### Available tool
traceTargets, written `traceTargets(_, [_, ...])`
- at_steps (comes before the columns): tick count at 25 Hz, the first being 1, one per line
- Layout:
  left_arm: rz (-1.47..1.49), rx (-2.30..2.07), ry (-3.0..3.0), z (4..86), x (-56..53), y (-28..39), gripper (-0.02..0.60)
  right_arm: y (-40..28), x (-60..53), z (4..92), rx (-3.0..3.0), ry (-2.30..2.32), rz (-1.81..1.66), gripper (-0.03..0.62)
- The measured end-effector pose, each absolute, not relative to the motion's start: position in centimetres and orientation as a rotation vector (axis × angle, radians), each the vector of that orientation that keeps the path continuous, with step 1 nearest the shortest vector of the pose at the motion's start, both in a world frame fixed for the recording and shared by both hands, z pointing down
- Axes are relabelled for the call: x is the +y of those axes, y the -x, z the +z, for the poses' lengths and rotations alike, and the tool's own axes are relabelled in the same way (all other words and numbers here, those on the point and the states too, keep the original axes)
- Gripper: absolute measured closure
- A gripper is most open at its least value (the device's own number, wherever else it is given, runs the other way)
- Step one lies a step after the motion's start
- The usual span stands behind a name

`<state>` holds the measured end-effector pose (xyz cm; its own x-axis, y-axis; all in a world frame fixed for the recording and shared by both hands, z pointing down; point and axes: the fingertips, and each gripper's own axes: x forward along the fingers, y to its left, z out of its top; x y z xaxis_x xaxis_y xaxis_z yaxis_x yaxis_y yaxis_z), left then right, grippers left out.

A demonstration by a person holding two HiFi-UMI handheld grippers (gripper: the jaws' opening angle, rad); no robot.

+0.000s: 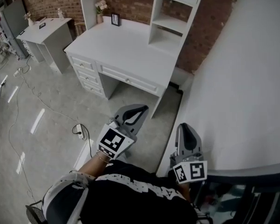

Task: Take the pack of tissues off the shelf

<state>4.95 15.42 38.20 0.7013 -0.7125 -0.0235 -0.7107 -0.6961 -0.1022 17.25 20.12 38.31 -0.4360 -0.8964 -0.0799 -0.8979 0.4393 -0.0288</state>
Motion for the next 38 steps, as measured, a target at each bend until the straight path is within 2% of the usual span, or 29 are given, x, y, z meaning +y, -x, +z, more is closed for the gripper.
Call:
traceTargets(12, [-0.027, 1.137, 2.853, 38.7, 6.5, -1.2, 0.546, -13.4, 11.4, 38.4, 2.601, 1.678, 0.005, 0.559])
traceTargets(26, [0.007, 1.158, 2.887, 39.4, -2.8, 7.4, 0.545, -5.4, 1.8, 37.9, 2.625, 1.719, 0.018, 0.533])
traceTargets(38, [0.005, 1.128, 2.932, 40.4, -7.2, 11.7, 0.545, -2.1, -2.5, 37.7, 2.594, 1.809, 0.025, 0.516])
